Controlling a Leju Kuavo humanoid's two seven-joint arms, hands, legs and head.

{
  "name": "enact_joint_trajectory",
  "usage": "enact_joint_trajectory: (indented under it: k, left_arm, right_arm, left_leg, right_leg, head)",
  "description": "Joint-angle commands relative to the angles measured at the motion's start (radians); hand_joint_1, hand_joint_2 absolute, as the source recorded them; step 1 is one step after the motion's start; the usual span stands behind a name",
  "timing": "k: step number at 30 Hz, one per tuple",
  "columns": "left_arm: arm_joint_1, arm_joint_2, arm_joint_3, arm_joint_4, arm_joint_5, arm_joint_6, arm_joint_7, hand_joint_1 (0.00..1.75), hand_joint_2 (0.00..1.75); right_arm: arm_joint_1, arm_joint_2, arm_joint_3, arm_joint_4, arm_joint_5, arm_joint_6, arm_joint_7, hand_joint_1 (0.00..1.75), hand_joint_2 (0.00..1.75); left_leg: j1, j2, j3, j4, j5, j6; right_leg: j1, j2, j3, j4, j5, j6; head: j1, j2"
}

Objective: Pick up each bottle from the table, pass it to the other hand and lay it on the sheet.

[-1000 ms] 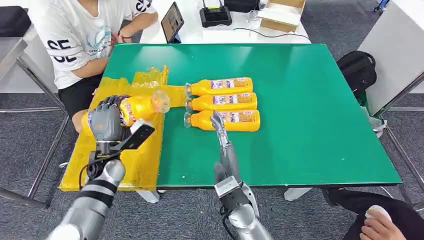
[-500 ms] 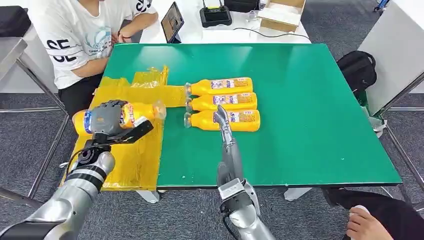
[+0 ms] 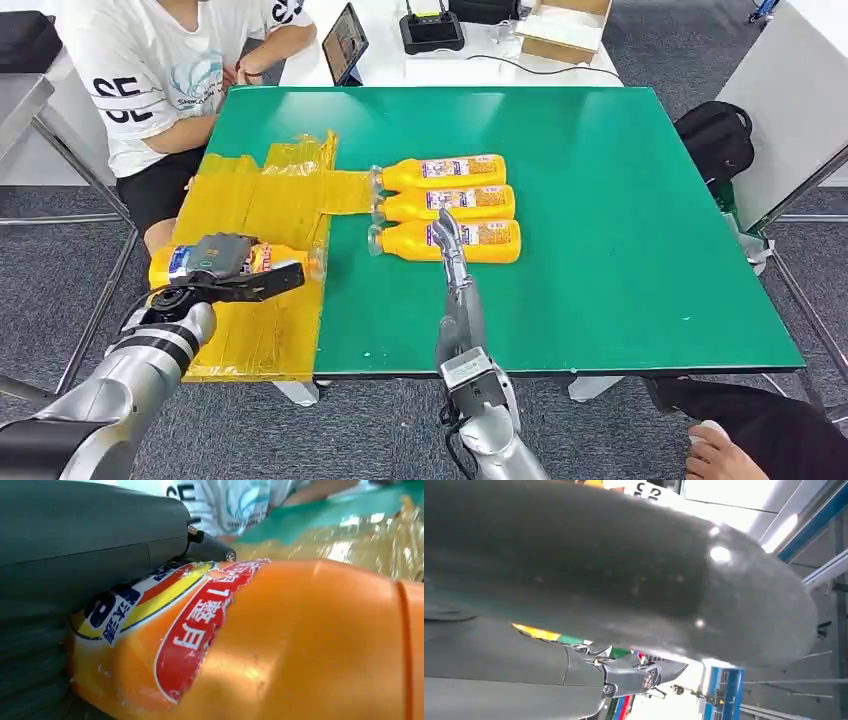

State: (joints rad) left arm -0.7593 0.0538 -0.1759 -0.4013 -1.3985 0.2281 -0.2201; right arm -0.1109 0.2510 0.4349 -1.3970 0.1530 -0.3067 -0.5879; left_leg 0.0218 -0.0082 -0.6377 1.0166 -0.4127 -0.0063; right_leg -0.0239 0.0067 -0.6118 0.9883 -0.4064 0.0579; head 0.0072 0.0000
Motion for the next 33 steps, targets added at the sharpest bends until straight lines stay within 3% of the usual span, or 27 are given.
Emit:
enact_joint_trajectory:
  k: [1, 9, 10, 11, 13, 14, 27, 28, 33]
  left_arm:
    - [-0.055, 0.016, -0.006, 0.098, 0.011, -0.019, -0.005, 1.75, 1.75]
    - [-0.04, 0.013, 0.012, 0.089, 0.025, 0.002, 0.006, 1.75, 1.75]
    - [-0.033, 0.009, 0.03, 0.089, 0.043, 0.001, 0.0, 1.05, 1.75]
    - [-0.029, 0.003, 0.051, 0.089, 0.066, -0.002, -0.004, 0.0, 1.75]
    - [-0.023, -0.01, 0.091, 0.083, 0.111, -0.005, -0.022, 0.0, 1.75]
    - [-0.022, -0.019, 0.119, 0.083, 0.148, -0.026, -0.045, 0.0, 0.0]
    - [0.018, -0.021, 0.169, 0.065, 0.273, -0.129, -0.164, 0.0, 0.0]
    - [0.02, -0.019, 0.171, 0.066, 0.285, -0.139, -0.174, 0.0, 0.0]
    - [0.021, -0.012, 0.191, 0.06, 0.333, -0.171, -0.209, 0.0, 0.0]
  right_arm:
    - [-0.02, -0.009, -0.004, 0.061, -0.001, 0.004, 0.013, 0.0, 0.0]
    - [-0.021, -0.006, -0.002, 0.071, 0.005, 0.01, 0.024, 0.0, 0.0]
    - [-0.02, -0.006, 0.0, 0.075, 0.009, 0.01, 0.027, 0.0, 0.0]
    - [-0.02, -0.005, 0.0, 0.079, 0.011, 0.01, 0.03, 0.0, 0.0]
    - [-0.02, -0.004, -0.001, 0.084, 0.014, 0.009, 0.036, 0.0, 0.0]
    - [-0.021, -0.004, -0.001, 0.088, 0.016, 0.01, 0.04, 0.0, 0.0]
    - [-0.035, 0.002, -0.02, 0.142, 0.014, 0.003, 0.048, 0.0, 0.0]
    - [-0.036, 0.002, -0.021, 0.144, 0.012, 0.003, 0.048, 0.0, 1.75]
    - [-0.04, 0.002, -0.022, 0.155, 0.01, 0.005, 0.047, 0.0, 1.75]
  left_leg:
    - [0.001, 0.001, 0.003, 0.0, -0.001, 0.001]
    - [0.0, 0.001, 0.004, -0.001, -0.001, 0.001]
    - [0.0, 0.001, 0.003, -0.001, -0.001, 0.001]
    - [0.0, 0.002, 0.005, -0.001, -0.002, 0.001]
    - [0.0, 0.001, 0.004, -0.001, -0.001, 0.001]
    - [0.0, 0.002, 0.006, -0.001, -0.002, 0.002]
    - [0.0, 0.001, 0.005, -0.002, -0.001, 0.001]
    - [0.0, 0.001, 0.004, -0.001, -0.001, 0.001]
    - [0.0, 0.002, 0.006, -0.001, -0.001, 0.001]
  right_leg:
    - [0.001, 0.0, 0.003, -0.001, 0.0, -0.002]
    - [0.001, 0.0, 0.004, -0.001, -0.001, -0.002]
    - [0.001, 0.001, 0.003, -0.001, 0.0, -0.002]
    - [0.001, 0.001, 0.005, -0.001, -0.001, -0.003]
    - [0.001, 0.0, 0.004, -0.001, -0.001, -0.002]
    - [0.001, 0.0, 0.006, -0.002, -0.001, -0.003]
    - [0.001, 0.0, 0.005, -0.002, -0.001, -0.002]
    - [0.0, 0.0, 0.004, -0.002, 0.0, -0.002]
    - [0.001, 0.001, 0.006, -0.002, -0.001, -0.002]
  head:
    - [0.0, 0.0]
    - [0.0, 0.0]
    - [0.0, 0.0]
    - [0.0, 0.0]
    - [0.0, 0.0]
    - [0.0, 0.0]
    - [0.0, 0.0]
    - [0.0, 0.0]
    - [0.0, 0.0]
